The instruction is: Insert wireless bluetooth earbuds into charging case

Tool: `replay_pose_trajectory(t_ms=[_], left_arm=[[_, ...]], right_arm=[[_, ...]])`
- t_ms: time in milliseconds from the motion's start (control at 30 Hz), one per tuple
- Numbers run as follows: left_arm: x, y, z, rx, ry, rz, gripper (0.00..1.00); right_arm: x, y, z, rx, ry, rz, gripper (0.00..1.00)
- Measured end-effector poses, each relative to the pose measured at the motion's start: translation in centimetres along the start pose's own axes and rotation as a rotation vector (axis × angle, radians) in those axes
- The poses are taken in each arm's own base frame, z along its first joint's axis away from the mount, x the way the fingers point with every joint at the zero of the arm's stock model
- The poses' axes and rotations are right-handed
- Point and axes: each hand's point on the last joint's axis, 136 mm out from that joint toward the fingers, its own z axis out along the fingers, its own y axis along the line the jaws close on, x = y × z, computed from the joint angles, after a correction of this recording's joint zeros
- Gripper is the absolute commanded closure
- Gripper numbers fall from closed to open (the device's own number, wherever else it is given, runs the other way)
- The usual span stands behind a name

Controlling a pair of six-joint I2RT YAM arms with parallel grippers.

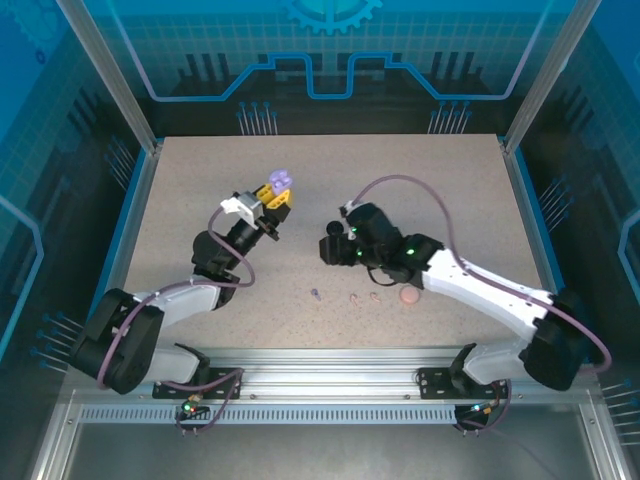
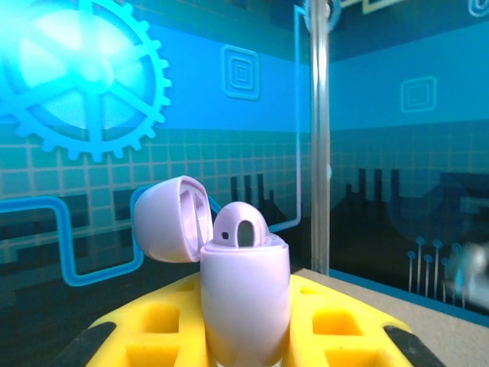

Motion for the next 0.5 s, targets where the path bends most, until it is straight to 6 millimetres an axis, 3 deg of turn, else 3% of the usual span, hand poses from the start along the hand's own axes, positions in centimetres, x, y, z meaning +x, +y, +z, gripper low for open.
replay_pose_trajectory(t_ms=[300, 500], left_arm=[[-2.2, 2.6, -1.8, -0.115, -0.055, -0.025, 1.0], [-2.4, 2.6, -2.2, -0.121, -0.06, -0.043, 1.0]], right_arm=[[7.6, 0.0, 6.8, 0.102, 0.246, -0.135, 0.56], [9.6, 1.0, 9.8, 0.132, 0.348, -0.242, 0.61]])
